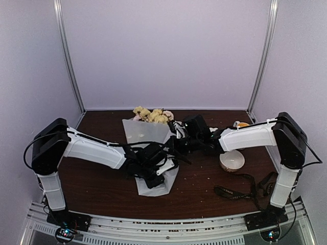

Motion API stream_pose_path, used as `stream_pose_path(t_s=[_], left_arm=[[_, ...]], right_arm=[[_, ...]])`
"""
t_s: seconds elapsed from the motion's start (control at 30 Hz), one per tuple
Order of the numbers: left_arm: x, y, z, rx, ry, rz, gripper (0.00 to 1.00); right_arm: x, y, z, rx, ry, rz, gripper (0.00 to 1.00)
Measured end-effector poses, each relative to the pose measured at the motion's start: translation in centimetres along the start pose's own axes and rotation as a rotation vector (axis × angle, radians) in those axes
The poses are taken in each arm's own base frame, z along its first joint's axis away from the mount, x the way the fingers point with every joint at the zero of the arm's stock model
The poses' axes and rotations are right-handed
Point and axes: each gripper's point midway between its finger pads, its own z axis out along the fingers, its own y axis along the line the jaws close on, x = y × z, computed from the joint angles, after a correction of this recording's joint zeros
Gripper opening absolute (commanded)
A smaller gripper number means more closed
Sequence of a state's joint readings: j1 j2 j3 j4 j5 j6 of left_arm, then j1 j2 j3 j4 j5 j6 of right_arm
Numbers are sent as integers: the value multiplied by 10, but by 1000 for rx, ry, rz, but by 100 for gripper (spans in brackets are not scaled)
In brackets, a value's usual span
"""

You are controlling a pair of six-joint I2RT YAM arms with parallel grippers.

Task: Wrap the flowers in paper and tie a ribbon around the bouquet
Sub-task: Fold the right corner of the flattened wrapping paper into a 2/3-folded wrapping paper.

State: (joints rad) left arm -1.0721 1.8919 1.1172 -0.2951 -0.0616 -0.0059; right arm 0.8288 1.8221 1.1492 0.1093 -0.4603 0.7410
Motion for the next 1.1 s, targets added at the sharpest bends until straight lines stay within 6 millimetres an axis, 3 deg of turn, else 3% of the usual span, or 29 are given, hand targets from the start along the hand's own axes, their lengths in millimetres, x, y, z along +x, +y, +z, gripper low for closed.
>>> stream_pose_path(t_s=[0.07,0.23,0.43,0.57,0.7,0.8,0.87,0.97,1.03,1.1], left_arm=[[0,0,0,-1,-9,-1,33],[2,-1,-1,1,-36,-7,50],[9,0,-13,7,-60,-16,60],[-6,1,-41,19,-135,-21,63],[-33,6,-93,39,-290,-34,63],[-27,28,-111,28,-345,-114,59],[-10,56,-102,0,-312,-210,57],[27,97,-70,-54,-196,-367,57],[52,111,-47,-79,-108,-441,57],[69,112,-28,-76,-34,-475,57]], right_arm=[[-1,-2,11,-2,7,-1,0],[-2,-9,28,6,18,-8,0],[3,-28,52,47,53,-10,0],[14,-51,66,123,102,-5,0],[23,-66,67,181,130,-2,0],[22,-66,66,198,133,-16,0],[22,-66,66,212,138,-33,0],[22,-62,66,231,147,-66,0],[23,-61,66,241,152,-80,0],[26,-62,65,253,160,-88,0]])
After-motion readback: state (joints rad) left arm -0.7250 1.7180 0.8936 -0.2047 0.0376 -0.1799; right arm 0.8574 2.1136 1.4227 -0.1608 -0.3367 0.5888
